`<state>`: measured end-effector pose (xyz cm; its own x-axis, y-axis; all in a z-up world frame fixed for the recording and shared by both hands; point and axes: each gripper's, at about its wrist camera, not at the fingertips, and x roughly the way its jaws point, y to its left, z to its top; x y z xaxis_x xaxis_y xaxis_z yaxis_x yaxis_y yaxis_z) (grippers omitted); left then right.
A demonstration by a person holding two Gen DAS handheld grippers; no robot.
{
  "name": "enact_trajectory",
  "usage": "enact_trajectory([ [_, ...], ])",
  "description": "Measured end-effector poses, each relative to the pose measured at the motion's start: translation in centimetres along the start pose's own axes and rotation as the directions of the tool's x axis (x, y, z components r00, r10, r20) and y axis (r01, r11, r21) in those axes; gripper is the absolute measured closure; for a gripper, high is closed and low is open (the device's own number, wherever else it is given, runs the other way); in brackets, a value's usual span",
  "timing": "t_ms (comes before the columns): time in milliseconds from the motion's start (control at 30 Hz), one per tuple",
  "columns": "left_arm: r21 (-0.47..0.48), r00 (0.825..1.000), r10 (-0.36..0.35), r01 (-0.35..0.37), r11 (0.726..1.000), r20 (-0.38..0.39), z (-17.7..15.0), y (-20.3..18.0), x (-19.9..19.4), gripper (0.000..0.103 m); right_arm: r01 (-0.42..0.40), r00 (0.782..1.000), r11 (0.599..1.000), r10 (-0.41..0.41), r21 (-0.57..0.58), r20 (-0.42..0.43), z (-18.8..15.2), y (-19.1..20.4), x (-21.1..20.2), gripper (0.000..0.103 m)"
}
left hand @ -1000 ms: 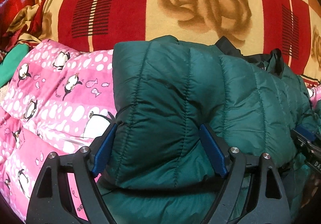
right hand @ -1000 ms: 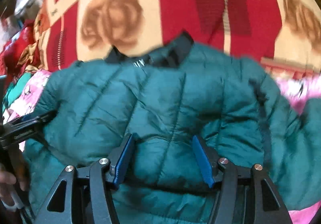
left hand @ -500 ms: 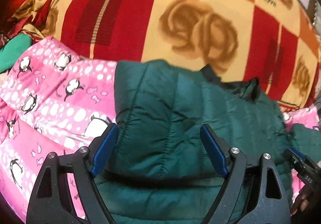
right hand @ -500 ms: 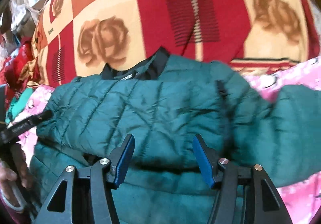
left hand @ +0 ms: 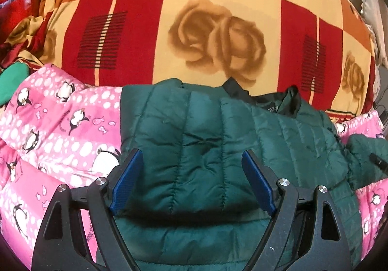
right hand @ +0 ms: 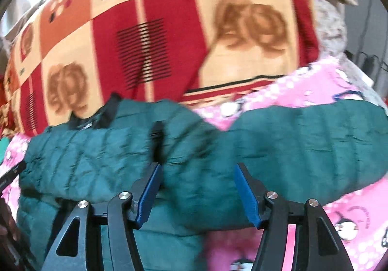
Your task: Fold large clothes
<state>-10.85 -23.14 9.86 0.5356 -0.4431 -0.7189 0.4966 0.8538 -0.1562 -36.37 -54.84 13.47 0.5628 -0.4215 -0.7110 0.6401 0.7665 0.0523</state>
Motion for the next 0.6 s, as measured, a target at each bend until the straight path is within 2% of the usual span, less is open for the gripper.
enact_trajectory([
  [233,0.015,1.0,-0.003,0.002,1.0,0.03,0.1,-0.2,-0.3,0.019,0.093,0.996,0.993,-0.094,0.071,0.012,0.5,-5.4,-0.6,0.042],
  [367,0.001,0.997,-0.017,0.017,1.0,0.075,0.4,0.0,-1.3,0.019,0.137,0.99,0.984,-0.14,0.112,0.018,0.6,-8.4,-1.2,0.042],
  [600,-0.005,0.993,-0.015,0.015,1.0,0.115,0.6,0.1,-2.4,0.019,0.196,0.977,0.952,-0.21,0.235,0.035,0.1,-14.4,-2.8,0.042],
])
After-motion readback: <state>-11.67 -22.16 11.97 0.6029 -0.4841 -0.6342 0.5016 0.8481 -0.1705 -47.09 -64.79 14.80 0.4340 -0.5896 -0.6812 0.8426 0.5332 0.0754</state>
